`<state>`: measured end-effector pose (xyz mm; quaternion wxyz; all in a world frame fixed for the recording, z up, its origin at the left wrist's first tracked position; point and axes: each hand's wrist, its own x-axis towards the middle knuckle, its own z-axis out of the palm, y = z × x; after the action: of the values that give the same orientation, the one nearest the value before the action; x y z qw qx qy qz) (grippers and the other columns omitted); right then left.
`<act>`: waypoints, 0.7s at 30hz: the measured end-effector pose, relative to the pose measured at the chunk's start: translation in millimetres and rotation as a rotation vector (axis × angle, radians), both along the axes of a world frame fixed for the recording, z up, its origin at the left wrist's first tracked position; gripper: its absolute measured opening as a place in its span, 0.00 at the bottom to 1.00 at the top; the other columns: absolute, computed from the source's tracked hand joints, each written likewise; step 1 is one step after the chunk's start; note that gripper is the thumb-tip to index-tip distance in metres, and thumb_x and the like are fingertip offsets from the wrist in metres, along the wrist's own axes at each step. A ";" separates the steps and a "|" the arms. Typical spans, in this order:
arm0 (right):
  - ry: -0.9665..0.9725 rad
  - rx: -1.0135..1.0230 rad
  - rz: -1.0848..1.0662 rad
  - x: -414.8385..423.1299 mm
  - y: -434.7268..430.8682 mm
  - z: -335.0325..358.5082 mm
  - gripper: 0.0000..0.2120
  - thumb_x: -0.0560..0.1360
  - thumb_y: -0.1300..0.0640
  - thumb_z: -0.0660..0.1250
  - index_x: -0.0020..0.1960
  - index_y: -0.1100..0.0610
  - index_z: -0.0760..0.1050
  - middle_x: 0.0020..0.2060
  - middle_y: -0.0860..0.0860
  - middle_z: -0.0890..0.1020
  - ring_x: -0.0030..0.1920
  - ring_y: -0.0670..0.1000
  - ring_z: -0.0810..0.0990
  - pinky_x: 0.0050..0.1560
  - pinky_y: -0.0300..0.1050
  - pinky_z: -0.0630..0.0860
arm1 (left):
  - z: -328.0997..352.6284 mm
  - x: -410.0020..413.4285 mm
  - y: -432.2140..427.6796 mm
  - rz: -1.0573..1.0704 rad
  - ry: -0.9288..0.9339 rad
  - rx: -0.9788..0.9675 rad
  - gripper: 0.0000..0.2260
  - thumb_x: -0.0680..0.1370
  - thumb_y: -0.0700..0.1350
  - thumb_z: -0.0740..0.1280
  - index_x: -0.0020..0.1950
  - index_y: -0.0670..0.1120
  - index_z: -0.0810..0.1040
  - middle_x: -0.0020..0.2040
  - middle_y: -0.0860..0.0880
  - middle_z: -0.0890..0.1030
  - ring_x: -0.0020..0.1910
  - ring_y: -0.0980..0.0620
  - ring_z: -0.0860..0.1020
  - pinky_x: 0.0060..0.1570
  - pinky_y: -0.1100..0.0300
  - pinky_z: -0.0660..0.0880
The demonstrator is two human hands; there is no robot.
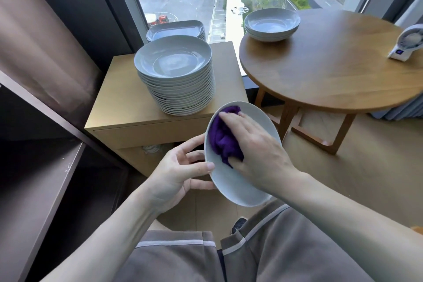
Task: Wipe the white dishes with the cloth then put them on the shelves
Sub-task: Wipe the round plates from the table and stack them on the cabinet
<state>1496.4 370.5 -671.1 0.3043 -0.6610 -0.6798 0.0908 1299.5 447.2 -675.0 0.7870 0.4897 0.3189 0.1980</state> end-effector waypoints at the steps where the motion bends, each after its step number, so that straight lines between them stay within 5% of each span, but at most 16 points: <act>1: 0.014 -0.011 -0.056 2.7 0.9 0.6 0.39 0.70 0.58 0.76 0.78 0.57 0.64 0.72 0.53 0.73 0.74 0.57 0.68 0.70 0.56 0.72 | -0.8 0.0 -1.2 0.014 0.006 0.010 0.33 0.69 0.38 0.78 0.74 0.50 0.78 0.62 0.36 0.83 0.56 0.42 0.85 0.45 0.49 0.84; 7: -0.085 -0.270 -0.245 18.6 2.6 0.6 0.33 0.74 0.52 0.71 0.75 0.55 0.61 0.67 0.53 0.74 0.65 0.58 0.69 0.63 0.53 0.72 | 2.0 -5.9 7.5 0.094 -0.018 0.050 0.31 0.68 0.38 0.78 0.71 0.51 0.80 0.61 0.38 0.84 0.55 0.40 0.85 0.43 0.49 0.84; 14: 0.025 -0.343 -0.121 -5.8 -4.3 -0.8 0.27 0.71 0.50 0.72 0.67 0.50 0.66 0.53 0.48 0.77 0.50 0.52 0.75 0.45 0.42 0.73 | 2.0 -9.1 22.8 0.152 -0.021 0.081 0.30 0.71 0.34 0.73 0.72 0.51 0.79 0.63 0.37 0.83 0.58 0.39 0.84 0.44 0.46 0.84; 21: 0.242 -0.220 0.099 -17.8 -7.1 16.3 0.29 0.69 0.51 0.72 0.69 0.45 0.70 0.57 0.45 0.81 0.56 0.48 0.77 0.57 0.46 0.77 | 3.0 -8.2 14.6 0.144 -0.052 0.009 0.30 0.72 0.35 0.73 0.74 0.50 0.77 0.64 0.35 0.82 0.56 0.39 0.84 0.44 0.46 0.84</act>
<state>1478.7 363.4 -654.8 0.3051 -0.6404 -0.6558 0.2584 1291.3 461.8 -672.0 0.7765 0.4638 0.3319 0.2680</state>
